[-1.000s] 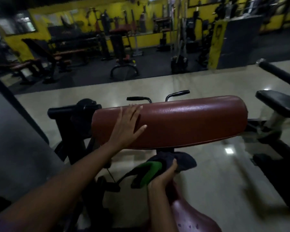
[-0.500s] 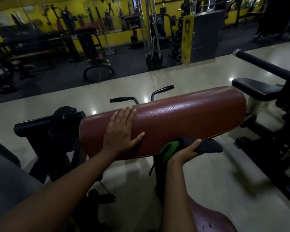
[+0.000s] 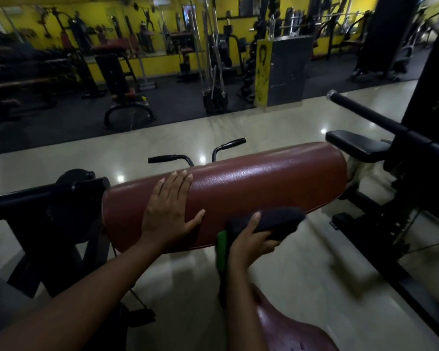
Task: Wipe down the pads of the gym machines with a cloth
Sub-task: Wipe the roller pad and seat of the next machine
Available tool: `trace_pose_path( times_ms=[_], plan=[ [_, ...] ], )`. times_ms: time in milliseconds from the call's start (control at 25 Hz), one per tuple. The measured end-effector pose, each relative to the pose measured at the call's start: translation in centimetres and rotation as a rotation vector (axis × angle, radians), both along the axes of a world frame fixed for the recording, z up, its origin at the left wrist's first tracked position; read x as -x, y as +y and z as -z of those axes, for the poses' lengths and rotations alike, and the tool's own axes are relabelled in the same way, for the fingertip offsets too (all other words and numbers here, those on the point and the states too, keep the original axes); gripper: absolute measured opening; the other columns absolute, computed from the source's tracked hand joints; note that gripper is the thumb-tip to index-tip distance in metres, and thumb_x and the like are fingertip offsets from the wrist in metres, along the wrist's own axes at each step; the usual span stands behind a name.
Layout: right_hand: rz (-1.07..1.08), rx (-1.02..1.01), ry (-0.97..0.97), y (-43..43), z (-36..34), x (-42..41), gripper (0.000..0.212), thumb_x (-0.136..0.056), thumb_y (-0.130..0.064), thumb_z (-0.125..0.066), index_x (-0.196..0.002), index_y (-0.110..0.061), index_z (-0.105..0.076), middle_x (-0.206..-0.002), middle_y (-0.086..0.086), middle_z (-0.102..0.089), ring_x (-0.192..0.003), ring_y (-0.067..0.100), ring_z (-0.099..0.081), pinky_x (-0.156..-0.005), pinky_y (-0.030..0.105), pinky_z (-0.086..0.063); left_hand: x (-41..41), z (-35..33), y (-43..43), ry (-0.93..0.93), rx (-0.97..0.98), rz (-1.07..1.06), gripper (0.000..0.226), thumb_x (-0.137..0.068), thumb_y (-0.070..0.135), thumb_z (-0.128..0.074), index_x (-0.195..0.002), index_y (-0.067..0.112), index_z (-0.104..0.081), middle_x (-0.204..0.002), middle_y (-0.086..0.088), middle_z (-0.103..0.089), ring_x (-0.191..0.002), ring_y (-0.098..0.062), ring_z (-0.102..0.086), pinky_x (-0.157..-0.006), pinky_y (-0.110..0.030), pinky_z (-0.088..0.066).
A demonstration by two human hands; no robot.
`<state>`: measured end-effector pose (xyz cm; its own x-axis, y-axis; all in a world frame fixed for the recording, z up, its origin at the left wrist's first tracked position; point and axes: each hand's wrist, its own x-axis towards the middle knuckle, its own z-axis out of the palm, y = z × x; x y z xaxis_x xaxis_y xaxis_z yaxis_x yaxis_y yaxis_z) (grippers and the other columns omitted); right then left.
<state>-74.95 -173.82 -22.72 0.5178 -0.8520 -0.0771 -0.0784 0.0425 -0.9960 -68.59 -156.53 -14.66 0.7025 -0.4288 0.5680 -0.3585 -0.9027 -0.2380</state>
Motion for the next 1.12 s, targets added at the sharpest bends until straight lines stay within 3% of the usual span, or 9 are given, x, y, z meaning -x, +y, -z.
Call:
trace_pose_path(
  times_ms=[160,280,360,440,560,760,880,1000,1120],
  plan=[
    [-0.241,0.496,0.231,9.9,-1.2,-0.3,0.067,-0.094,-0.056,-0.022,-0.134,-0.006,-0.045,-0.148,0.028,-0.023,-0.124,0.044,-0.032,-0.098,0.054,-0.040,-0.1,-0.2,0.1,-0.003,0.035,0.031,0.063,-0.088,0.043,-0.037,-0.136,0.003,-0.043,-0.138,-0.018,-0.050,-0.129,-0.030,-0.044,-0.110,-0.040,-0.022],
    [-0.121,1.043,0.142,6.9,0.2,-1.0,0.070,-0.083,-0.048,-0.040,-0.147,-0.026,-0.021,-0.155,0.015,-0.010,-0.137,0.037,-0.019,-0.110,0.050,-0.020,-0.2,0.2,0.3,0.004,0.049,0.050,0.059,-0.089,0.037,-0.036,-0.137,0.003,-0.043,-0.139,-0.018,-0.049,-0.129,-0.031,-0.047,-0.110,-0.040,-0.024],
    [-0.200,1.230,-0.017,4.2,-0.6,-3.0,0.068,-0.089,-0.054,-0.035,-0.148,-0.032,-0.011,-0.158,0.005,0.003,-0.144,0.028,-0.005,-0.115,0.046,-0.007,-0.4,0.4,0.3,-0.015,0.052,0.062,0.059,-0.088,0.035,-0.038,-0.137,0.003,-0.043,-0.139,-0.018,-0.049,-0.129,-0.031,-0.047,-0.110,-0.041,-0.026],
    [-0.154,1.228,-0.056,1.0,-1.8,-4.4,0.060,-0.093,-0.057,-0.024,-0.148,-0.034,-0.012,-0.158,0.001,-0.002,-0.144,0.024,-0.005,-0.115,0.046,-0.010,-0.5,0.5,0.4,-0.040,0.055,0.073,0.059,-0.087,0.035,-0.039,-0.136,0.003,-0.045,-0.139,-0.018,-0.050,-0.129,-0.031,-0.047,-0.110,-0.041,-0.027],
    [0.001,0.920,0.028,-0.4,-5.6,-5.7,0.058,-0.088,-0.049,-0.036,-0.141,-0.028,-0.035,-0.152,0.010,-0.024,-0.134,0.028,-0.021,-0.106,0.057,-0.029,-0.8,0.8,0.3,-0.080,0.059,0.082,0.058,-0.087,0.034,-0.039,-0.135,0.002,-0.045,-0.138,-0.018,-0.050,-0.129,-0.030,-0.046,-0.110,-0.040,-0.026],
    [-0.242,1.368,-0.021,3.7,-6.9,-6.1,0.060,-0.070,-0.049,-0.043,-0.127,-0.033,-0.049,-0.139,0.008,-0.048,-0.121,0.029,-0.038,-0.095,0.044,-0.027,-1.0,1.0,0.5,-0.107,0.053,0.112,0.056,-0.086,0.034,-0.040,-0.131,0.000,-0.044,-0.132,-0.023,-0.054,-0.127,-0.029,-0.041,-0.112,-0.037,-0.019],
    [-0.313,1.340,0.041,-1.2,-10.5,-8.2,0.052,-0.070,-0.049,-0.038,-0.108,-0.025,-0.064,-0.117,0.006,-0.063,-0.104,0.030,-0.055,-0.087,0.043,-0.040,-1.0,1.1,0.6,-0.084,0.043,0.093,0.059,-0.087,0.036,-0.040,-0.135,0.002,-0.044,-0.137,-0.019,-0.051,-0.128,-0.031,-0.047,-0.111,-0.040,-0.023],
    [-0.414,1.335,0.304,-5.7,-13.2,-10.3,0.057,-0.077,-0.052,-0.029,-0.111,-0.022,-0.064,-0.118,0.005,-0.060,-0.108,0.030,-0.051,-0.088,0.040,-0.037,-0.9,1.1,0.5,-0.091,0.052,0.102,0.059,-0.087,0.037,-0.039,-0.137,0.004,-0.038,-0.137,-0.018,-0.051,-0.127,-0.031,-0.049,-0.111,-0.040,-0.024],
    [-0.387,1.235,0.394,-9.4,-14.7,-11.1,0.043,-0.086,-0.046,-0.040,-0.109,-0.020,-0.065,-0.116,0.007,-0.060,-0.109,0.031,-0.049,-0.088,0.040,-0.036,-1.0,1.0,0.5,-0.101,0.057,0.111,0.058,-0.087,0.036,-0.038,-0.136,0.004,-0.038,-0.136,-0.019,-0.052,-0.125,-0.033,-0.051,-0.110,-0.042,-0.027]
  ],
)
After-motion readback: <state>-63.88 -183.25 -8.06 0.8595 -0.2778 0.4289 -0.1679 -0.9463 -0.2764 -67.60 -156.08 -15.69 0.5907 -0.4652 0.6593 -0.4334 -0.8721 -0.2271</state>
